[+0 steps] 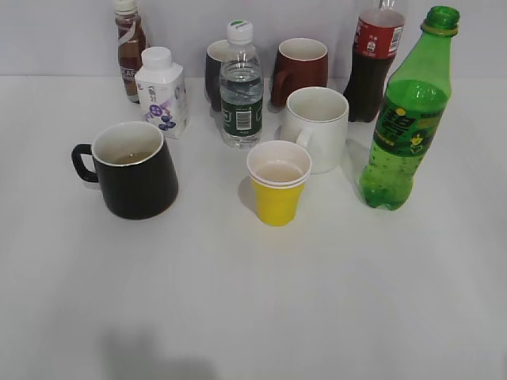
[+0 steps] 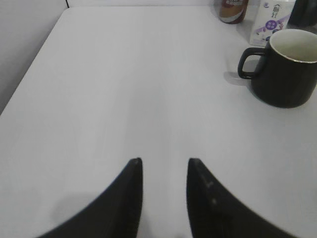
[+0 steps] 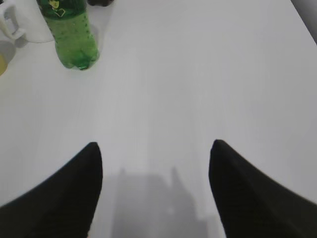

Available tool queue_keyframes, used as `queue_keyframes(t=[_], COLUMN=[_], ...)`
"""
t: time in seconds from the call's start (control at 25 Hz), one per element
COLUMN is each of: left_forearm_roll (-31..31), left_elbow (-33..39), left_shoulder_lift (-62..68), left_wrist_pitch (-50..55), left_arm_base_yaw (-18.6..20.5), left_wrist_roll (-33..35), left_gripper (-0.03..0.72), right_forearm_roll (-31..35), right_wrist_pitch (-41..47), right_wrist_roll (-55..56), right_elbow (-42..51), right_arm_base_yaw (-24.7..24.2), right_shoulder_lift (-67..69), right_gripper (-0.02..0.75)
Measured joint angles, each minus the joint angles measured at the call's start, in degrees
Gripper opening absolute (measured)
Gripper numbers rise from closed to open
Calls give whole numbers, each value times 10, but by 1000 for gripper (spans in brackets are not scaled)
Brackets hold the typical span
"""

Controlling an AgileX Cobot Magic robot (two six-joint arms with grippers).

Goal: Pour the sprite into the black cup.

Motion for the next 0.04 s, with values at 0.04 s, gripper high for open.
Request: queue_keyframes(t=[0.04], left_forearm_roll=[0], left_elbow=[0], left_shoulder_lift=[0], left_wrist_pitch=[0], left_arm_base_yaw=[0], left_wrist_roll=[0], left_gripper=[239], right_forearm_roll=[0], right_wrist_pitch=[0], right_wrist_roll=[0], right_elbow=[0], right_arm_base_yaw=[0], right_shoulder_lift=[0], right_gripper=[503])
